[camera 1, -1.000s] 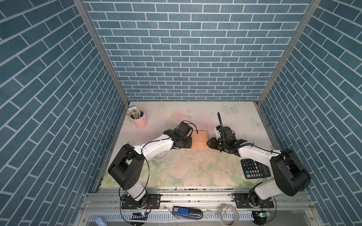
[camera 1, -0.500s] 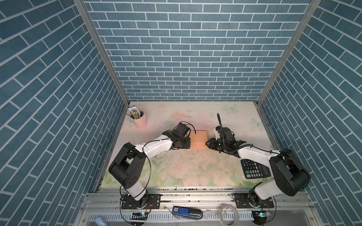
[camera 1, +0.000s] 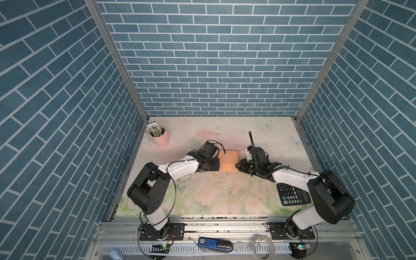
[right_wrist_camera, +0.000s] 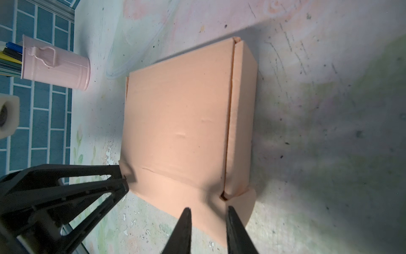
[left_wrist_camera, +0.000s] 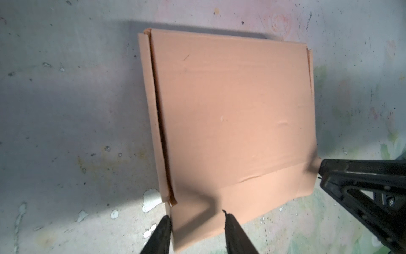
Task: Assemble paper box
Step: Fold and tuck the lid into the gap.
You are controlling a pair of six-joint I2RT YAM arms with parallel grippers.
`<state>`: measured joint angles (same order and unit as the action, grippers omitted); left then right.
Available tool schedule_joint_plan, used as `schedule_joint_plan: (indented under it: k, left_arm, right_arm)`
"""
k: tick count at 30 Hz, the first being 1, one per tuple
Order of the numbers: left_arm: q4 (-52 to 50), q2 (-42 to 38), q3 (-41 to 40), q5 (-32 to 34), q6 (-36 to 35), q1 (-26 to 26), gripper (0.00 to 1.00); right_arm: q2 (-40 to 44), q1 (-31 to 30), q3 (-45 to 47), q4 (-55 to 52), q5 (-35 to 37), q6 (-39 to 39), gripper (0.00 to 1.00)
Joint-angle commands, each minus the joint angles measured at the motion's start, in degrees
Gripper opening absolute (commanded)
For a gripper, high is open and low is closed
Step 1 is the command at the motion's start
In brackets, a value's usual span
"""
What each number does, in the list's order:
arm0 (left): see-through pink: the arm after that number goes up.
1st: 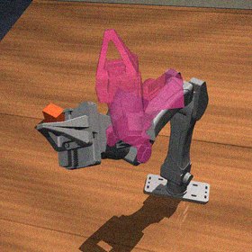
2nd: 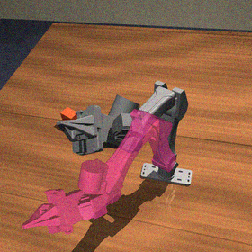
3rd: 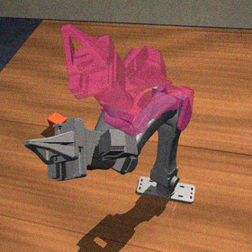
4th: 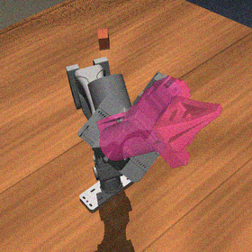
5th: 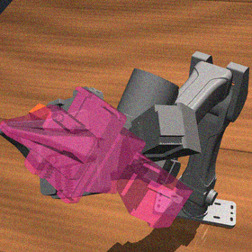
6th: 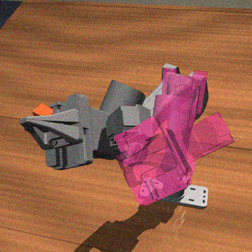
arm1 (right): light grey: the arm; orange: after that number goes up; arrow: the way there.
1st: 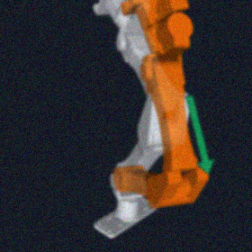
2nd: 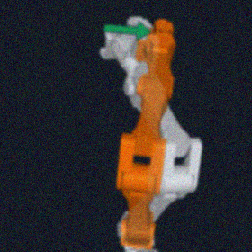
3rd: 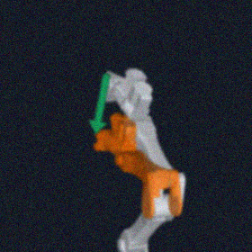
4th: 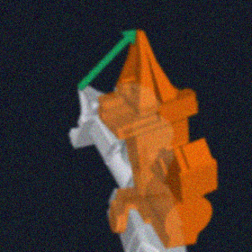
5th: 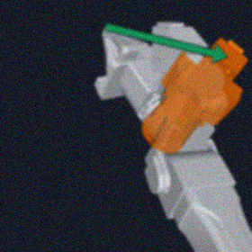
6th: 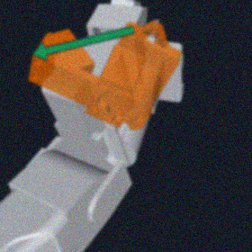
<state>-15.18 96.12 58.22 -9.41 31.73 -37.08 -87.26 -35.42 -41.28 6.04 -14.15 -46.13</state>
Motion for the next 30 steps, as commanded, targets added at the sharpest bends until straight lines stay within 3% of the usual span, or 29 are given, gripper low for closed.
schedule_joint_plan:
  k: [1, 9, 18, 30]
  left_arm:
    - [1.15, 0.18, -1.06, -1.14, 0.29, -0.10, 0.43]
    - [1.24, 0.12, -1.70, -0.96, 0.35, -0.19, 0.43]
    - [1.19, 0.16, -1.44, -1.05, 0.38, -0.45, 0.43]
    - [1.42, 0.29, -1.29, -1.23, 0.57, -0.87, 0.42]
  right_arm:
    - [-0.17, -0.61, 0.69, -0.88, 1.68, -0.68, 0.28]
    - [3.36, -0.62, 2.95, -3.50, 6.69, 0.23, 0.31]
    - [1.06, -0.62, 5.32, 7.18, 2.00, -2.27, 0.39]
    - [-2.56, -0.70, 4.41, 13.28, -2.72, -6.02, 0.33]
